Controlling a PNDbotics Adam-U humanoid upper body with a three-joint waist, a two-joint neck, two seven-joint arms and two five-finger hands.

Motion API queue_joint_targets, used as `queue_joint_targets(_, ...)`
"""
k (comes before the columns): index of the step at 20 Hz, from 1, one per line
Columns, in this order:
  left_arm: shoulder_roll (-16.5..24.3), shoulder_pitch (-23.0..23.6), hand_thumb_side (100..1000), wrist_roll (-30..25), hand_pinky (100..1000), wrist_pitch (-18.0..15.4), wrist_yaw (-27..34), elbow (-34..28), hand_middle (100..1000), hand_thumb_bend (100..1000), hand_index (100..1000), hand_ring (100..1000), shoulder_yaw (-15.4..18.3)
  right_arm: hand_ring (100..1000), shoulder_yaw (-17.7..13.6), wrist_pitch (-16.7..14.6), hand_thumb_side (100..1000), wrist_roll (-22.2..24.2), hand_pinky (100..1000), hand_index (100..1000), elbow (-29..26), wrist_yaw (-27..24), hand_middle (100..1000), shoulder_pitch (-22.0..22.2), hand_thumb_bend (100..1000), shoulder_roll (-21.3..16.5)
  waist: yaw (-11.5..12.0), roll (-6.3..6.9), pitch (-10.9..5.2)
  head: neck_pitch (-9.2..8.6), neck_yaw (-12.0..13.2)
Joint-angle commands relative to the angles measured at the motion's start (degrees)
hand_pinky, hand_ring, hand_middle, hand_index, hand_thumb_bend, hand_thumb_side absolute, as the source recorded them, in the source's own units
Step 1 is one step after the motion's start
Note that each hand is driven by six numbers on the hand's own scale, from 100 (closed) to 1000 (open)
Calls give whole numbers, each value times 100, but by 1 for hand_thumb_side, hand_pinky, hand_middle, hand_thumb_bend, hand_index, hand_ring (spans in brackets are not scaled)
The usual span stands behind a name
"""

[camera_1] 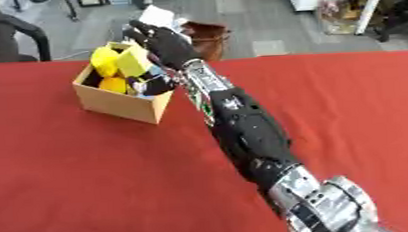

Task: Pick up objects on the table and place them in the box.

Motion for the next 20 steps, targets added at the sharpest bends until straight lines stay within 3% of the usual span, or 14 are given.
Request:
queue_joint_targets(1, 116, 43, 409, 106, 645, -8, -39, -12, 544, 509, 698, 617, 115, 861, 16, -230, 133, -261, 847, 967, -507, -194, 958, -88, 120, -400, -171, 75, -169, 72, 209)
queue_joint_targets(5, 127, 119, 410, 194, 645, -23, -64, 40, 545, 509, 696, 618, 167, 777, -19, -590, 119, -580, 786, 951, -1139, -581, 897, 295, 100, -826, -391, 62, -195, 122, 411)
queue_joint_targets(11, 125, 152, 411, 276, 645, -38, -81, 97, 548, 508, 693, 622, 217, 673, -83, -671, 127, -887, 728, 926, -2080, -1160, 807, 1109, 100, -1476, -585, 69, -177, 140, 603)
queue_joint_targets(14, 119, 171, 412, 310, 645, -46, -85, 119, 549, 508, 694, 623, 238, 622, -226, -516, 178, -923, 700, 897, -2552, -1451, 734, 1578, 100, -1674, -676, 87, -152, 127, 663)
queue_joint_targets(20, 111, 173, 411, 368, 648, -83, -105, 100, 555, 507, 702, 629, 270, 595, -499, 37, 247, -810, 679, 850, -3503, -2036, 696, 2528, 100, -1654, -796, 113, -68, 125, 781)
